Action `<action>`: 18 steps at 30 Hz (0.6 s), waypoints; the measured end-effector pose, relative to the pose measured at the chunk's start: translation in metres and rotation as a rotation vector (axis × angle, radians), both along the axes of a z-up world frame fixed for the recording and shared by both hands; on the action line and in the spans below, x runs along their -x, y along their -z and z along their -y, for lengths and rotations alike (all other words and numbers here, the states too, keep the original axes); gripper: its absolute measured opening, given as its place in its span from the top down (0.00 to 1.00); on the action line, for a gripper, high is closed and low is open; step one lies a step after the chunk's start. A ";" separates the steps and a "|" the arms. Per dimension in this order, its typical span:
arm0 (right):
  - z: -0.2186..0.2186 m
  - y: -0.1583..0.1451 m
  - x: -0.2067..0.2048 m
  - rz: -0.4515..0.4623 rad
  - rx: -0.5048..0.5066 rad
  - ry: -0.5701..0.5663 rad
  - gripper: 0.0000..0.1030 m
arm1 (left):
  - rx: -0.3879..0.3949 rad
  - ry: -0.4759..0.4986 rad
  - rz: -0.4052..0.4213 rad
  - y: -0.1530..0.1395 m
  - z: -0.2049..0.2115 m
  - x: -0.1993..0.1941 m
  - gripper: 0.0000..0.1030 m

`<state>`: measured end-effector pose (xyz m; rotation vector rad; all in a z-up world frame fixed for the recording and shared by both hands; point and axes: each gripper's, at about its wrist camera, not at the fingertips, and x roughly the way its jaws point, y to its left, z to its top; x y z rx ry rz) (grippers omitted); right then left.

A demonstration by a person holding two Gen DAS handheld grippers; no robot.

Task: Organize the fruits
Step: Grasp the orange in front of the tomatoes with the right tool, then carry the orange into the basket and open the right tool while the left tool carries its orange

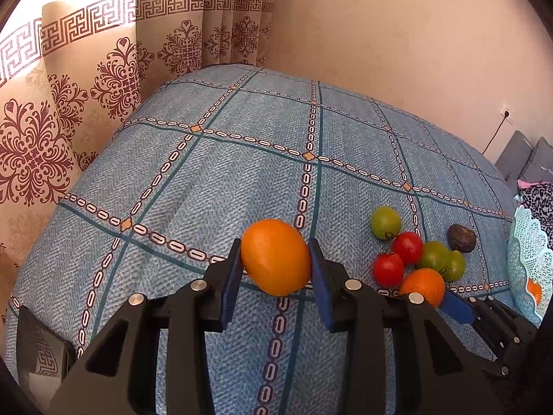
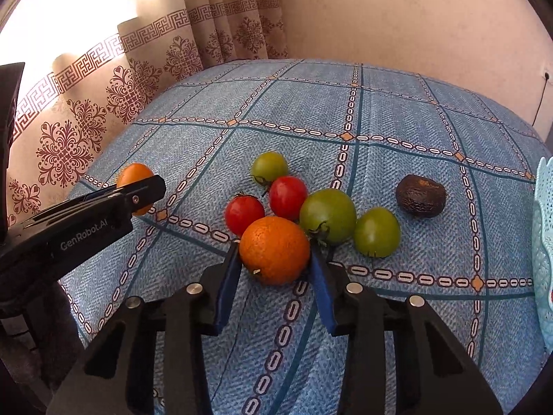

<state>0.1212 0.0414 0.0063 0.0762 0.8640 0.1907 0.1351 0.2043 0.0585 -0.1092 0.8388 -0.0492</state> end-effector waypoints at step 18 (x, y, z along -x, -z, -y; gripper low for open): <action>0.028 -0.028 0.042 0.065 -0.036 0.061 0.62 | -0.022 0.025 0.020 -0.004 0.013 0.006 0.63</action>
